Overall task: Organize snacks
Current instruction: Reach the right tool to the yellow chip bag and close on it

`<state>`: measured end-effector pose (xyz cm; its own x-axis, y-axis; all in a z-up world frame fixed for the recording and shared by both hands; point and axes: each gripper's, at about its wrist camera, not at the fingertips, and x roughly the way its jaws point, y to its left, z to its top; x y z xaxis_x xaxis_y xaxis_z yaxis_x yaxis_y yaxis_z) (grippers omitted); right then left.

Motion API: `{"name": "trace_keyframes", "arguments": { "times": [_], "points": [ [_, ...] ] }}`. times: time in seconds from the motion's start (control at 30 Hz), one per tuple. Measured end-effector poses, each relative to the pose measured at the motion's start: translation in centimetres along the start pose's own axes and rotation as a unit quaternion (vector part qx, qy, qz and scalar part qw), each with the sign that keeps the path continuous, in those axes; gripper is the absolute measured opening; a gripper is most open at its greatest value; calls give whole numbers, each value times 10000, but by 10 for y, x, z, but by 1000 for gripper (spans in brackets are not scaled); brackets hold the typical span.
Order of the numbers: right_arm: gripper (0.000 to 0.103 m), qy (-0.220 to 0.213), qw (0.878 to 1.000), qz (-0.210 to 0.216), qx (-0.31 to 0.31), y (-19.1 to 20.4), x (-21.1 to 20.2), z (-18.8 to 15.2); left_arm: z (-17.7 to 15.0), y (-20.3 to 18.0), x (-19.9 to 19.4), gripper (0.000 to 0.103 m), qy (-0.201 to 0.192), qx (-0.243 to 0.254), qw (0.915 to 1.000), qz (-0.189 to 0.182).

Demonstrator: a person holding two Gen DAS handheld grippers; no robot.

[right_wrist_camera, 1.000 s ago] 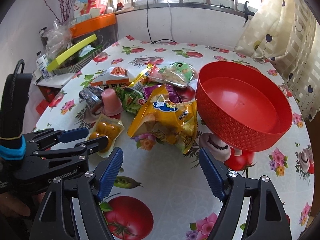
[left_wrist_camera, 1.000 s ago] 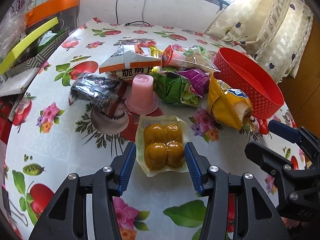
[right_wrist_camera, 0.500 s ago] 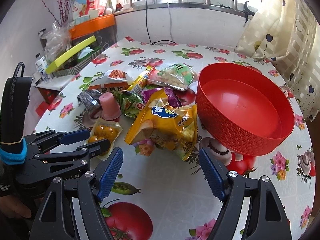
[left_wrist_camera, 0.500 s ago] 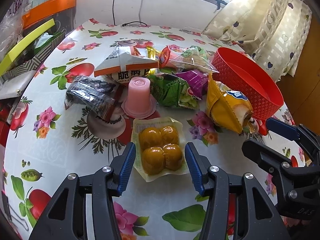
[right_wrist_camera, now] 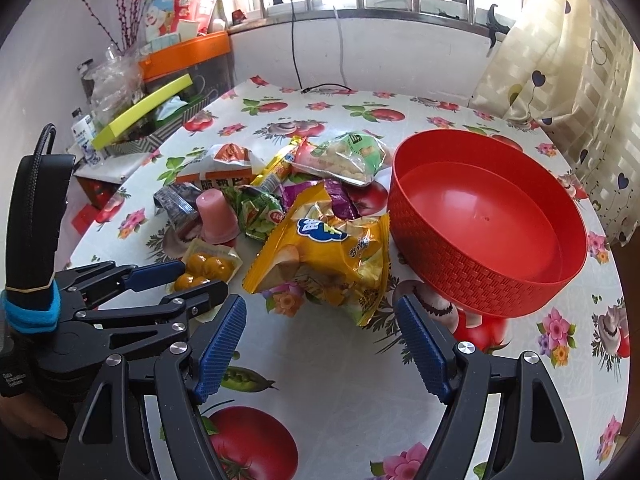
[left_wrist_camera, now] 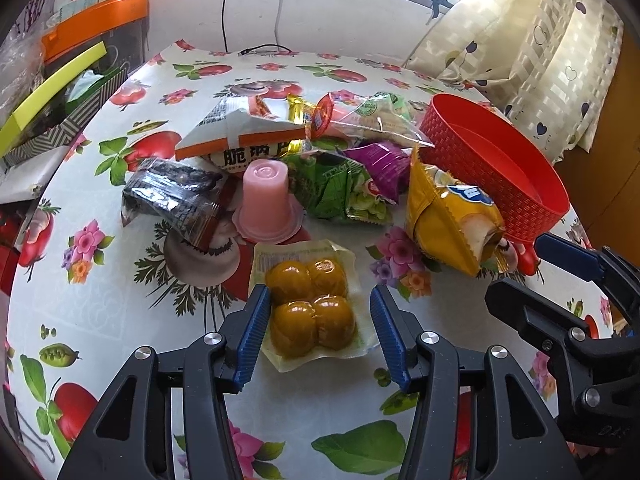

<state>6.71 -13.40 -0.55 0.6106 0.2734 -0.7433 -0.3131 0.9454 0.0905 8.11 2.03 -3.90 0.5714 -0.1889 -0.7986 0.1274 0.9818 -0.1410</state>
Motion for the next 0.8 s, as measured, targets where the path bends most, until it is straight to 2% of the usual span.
{"name": "trace_keyframes", "arguments": {
  "times": [0.53, 0.8],
  "points": [
    [77, -74, 10000, -12, -11, -3, -4, 0, -6, -6, 6, 56, 14, 167, 9997, 150],
    [77, -1, 10000, 27, -10, -1, 2, 2, -14, -2, 0, 54, -100, 277, 9996, 43]
  ]
}}
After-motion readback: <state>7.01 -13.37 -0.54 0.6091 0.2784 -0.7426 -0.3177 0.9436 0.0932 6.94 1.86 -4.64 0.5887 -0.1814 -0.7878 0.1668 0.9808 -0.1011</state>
